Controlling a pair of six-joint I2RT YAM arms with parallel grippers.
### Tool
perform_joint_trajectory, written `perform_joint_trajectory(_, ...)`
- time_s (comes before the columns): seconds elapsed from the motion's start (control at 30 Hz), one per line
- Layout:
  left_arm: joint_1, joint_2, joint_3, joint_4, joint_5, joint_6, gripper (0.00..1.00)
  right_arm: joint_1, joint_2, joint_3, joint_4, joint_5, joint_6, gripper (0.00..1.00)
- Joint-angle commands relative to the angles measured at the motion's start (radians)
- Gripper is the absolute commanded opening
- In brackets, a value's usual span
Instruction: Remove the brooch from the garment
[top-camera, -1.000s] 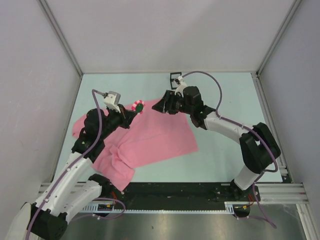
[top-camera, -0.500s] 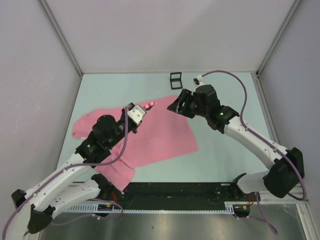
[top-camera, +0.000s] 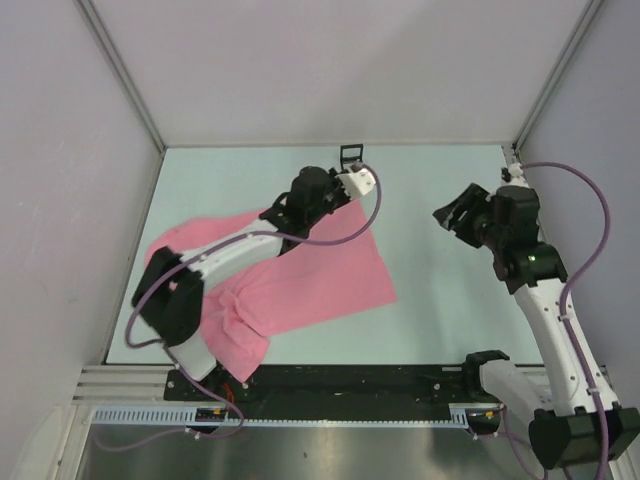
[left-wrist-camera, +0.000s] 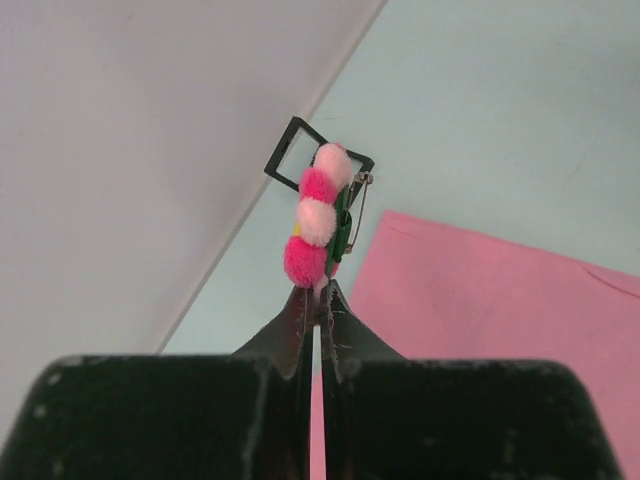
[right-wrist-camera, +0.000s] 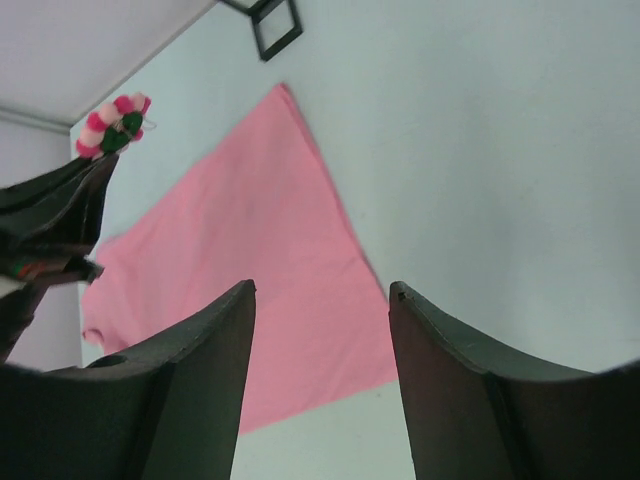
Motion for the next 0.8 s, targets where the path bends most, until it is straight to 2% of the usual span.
perform_joint_trajectory(0.0, 0.033, 0.253, 0.225, 0.043, 0.017, 0.11, 0.0, -0.093, -0.077, -0.051, -0.029, -0.087, -0.068, 0.6)
perform_joint_trajectory(0.2, 0.078, 0.655, 0.607, -0.022, 0.008, 0.188, 0.0, -0.095, -0.098, -0.096, 0.009, -0.157, -0.049, 0.6)
perform_joint_trajectory(0.33, 0.108, 0.846, 0.885, -0.082, 0.005, 0.196, 0.0, -0.093, -0.091, -0.104, 0.006, -0.165, -0.049, 0.6)
perform_joint_trajectory(0.53, 0.145, 0.93, 0.939, -0.072, 0.013, 0.21, 0.01, -0.099, -0.082, -0.119, 0.005, -0.154, -0.059, 0.6)
perform_joint_trajectory(0.77, 0.147, 0.932, 0.902, -0.047, -0.004, 0.24, 0.01, -0.099, -0.076, -0.128, 0.012, -0.164, -0.062, 0.6)
